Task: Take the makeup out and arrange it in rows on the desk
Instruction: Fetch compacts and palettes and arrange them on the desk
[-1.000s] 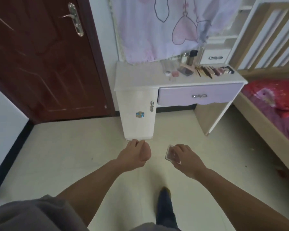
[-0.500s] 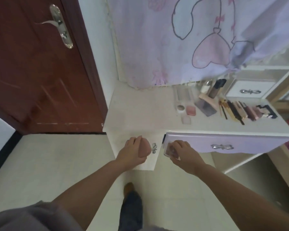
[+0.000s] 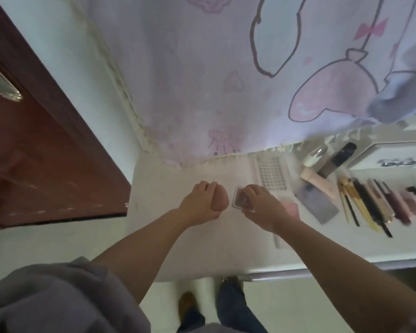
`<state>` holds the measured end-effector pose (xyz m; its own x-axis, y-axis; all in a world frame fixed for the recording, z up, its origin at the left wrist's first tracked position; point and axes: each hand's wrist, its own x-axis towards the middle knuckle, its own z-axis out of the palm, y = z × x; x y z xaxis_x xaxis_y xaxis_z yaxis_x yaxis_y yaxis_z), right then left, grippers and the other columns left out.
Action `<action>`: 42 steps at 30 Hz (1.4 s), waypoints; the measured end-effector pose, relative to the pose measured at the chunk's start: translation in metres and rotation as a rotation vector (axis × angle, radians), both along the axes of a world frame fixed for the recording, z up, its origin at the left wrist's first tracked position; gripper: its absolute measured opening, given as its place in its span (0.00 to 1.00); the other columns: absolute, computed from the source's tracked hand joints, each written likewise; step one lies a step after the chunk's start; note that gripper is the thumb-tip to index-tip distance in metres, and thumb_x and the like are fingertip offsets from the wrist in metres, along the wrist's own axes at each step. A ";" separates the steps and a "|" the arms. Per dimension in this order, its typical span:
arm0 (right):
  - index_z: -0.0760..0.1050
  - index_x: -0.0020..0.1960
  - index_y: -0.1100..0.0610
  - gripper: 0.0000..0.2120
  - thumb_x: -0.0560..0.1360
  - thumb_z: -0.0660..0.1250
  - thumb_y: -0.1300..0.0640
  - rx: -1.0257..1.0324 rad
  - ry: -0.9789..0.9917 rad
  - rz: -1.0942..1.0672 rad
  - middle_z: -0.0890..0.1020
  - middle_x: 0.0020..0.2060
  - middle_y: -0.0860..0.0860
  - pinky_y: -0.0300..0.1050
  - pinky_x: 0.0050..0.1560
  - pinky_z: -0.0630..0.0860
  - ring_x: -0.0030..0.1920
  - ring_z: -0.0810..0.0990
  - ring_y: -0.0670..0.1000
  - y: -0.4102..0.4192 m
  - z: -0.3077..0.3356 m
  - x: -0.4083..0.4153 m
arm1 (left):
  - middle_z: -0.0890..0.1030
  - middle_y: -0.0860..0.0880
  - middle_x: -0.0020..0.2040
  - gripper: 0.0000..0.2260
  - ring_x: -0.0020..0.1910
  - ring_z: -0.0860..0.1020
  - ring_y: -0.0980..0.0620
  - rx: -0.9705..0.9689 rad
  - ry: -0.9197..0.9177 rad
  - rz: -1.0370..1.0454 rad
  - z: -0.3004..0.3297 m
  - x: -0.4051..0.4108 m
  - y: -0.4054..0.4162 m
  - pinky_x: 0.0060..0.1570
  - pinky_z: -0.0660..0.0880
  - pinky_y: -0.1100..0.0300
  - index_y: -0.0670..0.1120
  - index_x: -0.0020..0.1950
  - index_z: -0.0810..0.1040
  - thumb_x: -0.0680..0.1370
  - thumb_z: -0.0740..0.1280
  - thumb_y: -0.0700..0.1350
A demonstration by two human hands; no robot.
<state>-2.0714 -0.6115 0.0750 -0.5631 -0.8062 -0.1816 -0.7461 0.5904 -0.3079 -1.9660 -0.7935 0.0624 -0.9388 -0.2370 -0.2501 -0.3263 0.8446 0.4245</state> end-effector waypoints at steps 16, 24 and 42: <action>0.60 0.72 0.52 0.27 0.76 0.60 0.46 0.151 0.052 0.205 0.65 0.70 0.51 0.55 0.73 0.47 0.70 0.62 0.55 -0.045 -0.046 -0.103 | 0.58 0.41 0.71 0.44 0.69 0.60 0.42 -0.137 -0.170 -0.071 -0.033 -0.084 -0.025 0.64 0.65 0.50 0.45 0.76 0.49 0.69 0.71 0.54; 0.66 0.68 0.52 0.20 0.79 0.55 0.45 0.060 0.145 -0.063 0.67 0.70 0.51 0.55 0.73 0.51 0.69 0.65 0.54 -0.021 -0.010 -0.075 | 0.62 0.43 0.72 0.30 0.70 0.62 0.45 -0.075 0.000 -0.139 0.005 -0.077 -0.022 0.64 0.64 0.50 0.46 0.75 0.56 0.77 0.62 0.55; 0.44 0.77 0.46 0.34 0.74 0.29 0.37 0.266 0.187 -1.294 0.48 0.77 0.50 0.60 0.69 0.30 0.77 0.44 0.52 0.172 -0.008 0.239 | 0.66 0.46 0.70 0.27 0.69 0.64 0.46 -0.194 0.344 -0.940 0.027 0.051 0.191 0.70 0.57 0.46 0.48 0.77 0.52 0.81 0.48 0.58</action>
<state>-1.8325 -0.4399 0.0669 -0.9243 0.3719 -0.0852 0.3754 0.9264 -0.0291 -1.9150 -0.6029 0.0893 -0.7798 0.6252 0.0330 0.6182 0.7605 0.1989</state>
